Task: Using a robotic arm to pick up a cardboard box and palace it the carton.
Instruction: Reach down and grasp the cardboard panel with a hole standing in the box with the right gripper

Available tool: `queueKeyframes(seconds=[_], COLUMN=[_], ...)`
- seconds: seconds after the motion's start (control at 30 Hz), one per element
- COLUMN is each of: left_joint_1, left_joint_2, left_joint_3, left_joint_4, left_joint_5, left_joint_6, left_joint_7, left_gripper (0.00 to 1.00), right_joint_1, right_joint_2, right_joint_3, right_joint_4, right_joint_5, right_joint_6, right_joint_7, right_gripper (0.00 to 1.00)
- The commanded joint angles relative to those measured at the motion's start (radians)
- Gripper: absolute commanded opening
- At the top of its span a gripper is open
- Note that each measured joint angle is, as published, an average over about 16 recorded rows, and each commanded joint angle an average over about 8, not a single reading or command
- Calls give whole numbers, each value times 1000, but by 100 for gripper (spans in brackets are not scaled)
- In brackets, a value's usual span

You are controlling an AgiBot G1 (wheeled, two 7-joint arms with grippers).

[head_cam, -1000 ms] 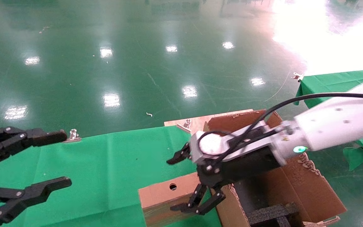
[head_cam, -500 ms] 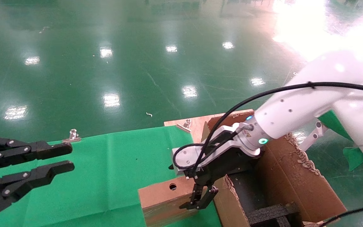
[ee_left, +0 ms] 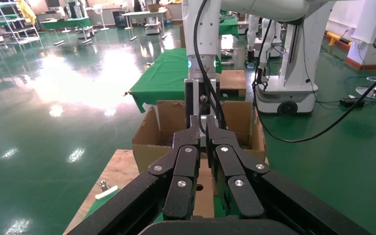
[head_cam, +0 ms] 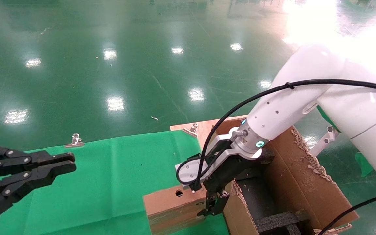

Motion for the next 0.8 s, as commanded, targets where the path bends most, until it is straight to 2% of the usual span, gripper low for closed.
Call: queueKeyframes(seconds=[0.03,0.1,0.17,0.8], left_joint_1=[0,0,0,0], left_joint_2=[0,0,0,0], left_joint_3=[0,0,0,0], left_joint_4=[0,0,0,0], left_joint_5=[0,0,0,0], left_joint_6=[0,0,0,0], left_joint_7=[0,0,0,0], left_gripper=[100,100,100,100], right_joint_1=[8,12,15,5], right_joint_2=[-9,-12,-15,-6], right_joint_3=[-19,-26,-32,-15], right_joint_4=[-6,-8,-11,-4], right_joint_5=[-2,-3,-4,0], right_joint_6=[0,0,0,0], right_joint_7=[-5,-7,-8,-5], right_gripper=[31,8,0,0])
